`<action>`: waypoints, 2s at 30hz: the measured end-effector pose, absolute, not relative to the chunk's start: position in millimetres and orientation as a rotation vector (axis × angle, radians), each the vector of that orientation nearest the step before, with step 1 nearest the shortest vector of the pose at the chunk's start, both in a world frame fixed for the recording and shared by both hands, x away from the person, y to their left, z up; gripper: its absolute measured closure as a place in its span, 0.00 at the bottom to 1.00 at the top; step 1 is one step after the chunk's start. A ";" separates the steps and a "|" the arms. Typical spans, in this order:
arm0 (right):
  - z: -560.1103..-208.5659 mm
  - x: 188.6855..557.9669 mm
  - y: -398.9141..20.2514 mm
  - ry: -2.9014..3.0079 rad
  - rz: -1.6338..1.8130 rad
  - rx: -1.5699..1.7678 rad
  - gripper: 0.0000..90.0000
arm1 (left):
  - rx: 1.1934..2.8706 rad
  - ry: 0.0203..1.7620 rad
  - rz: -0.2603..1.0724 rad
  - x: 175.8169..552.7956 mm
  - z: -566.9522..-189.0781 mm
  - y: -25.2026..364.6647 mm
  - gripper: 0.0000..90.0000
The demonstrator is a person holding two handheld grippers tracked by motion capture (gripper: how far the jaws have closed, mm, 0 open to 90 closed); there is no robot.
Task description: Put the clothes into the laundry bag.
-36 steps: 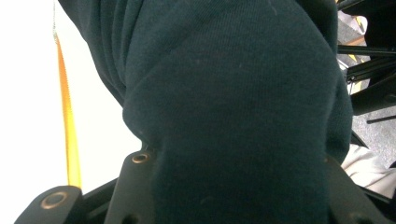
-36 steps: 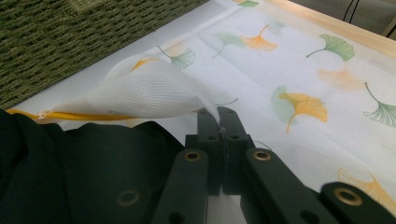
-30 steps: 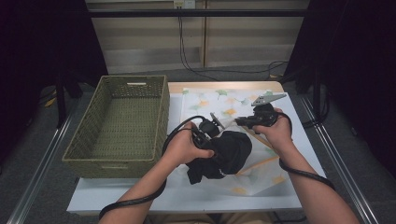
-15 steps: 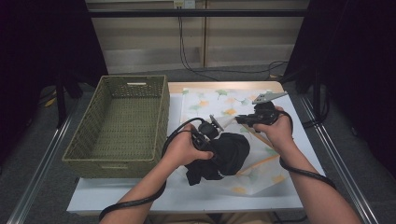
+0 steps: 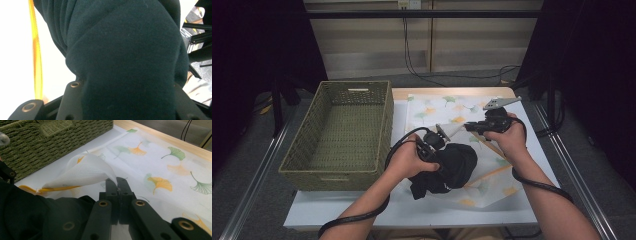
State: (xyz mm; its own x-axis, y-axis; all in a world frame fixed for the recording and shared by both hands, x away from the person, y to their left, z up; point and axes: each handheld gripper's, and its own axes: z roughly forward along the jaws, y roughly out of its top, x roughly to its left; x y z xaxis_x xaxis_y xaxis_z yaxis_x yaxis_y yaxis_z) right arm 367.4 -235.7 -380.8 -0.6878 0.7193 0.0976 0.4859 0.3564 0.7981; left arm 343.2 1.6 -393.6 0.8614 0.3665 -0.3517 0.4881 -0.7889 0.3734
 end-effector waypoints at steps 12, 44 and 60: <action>-378.2 366.3 -233.4 2.354 1.242 1.066 1.00 | 2.529 0.663 -0.356 340.4 -377.5 -8.4 0.64; -379.3 366.5 -231.2 2.354 1.257 1.077 1.00 | 2.442 0.859 -0.339 350.3 -397.2 -26.7 0.64; -379.2 365.3 -232.3 2.358 1.255 1.077 1.00 | 2.424 0.948 -0.347 356.8 -405.1 -15.8 0.64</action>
State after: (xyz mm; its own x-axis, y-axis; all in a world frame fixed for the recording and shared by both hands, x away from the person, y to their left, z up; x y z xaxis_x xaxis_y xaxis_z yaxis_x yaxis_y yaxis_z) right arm 365.3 -232.3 -379.2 -0.6910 0.7147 0.1084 0.4890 0.3518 0.7982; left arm 356.8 -15.8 -405.1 0.7236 0.5581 -0.4062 0.6884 -0.6262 0.3660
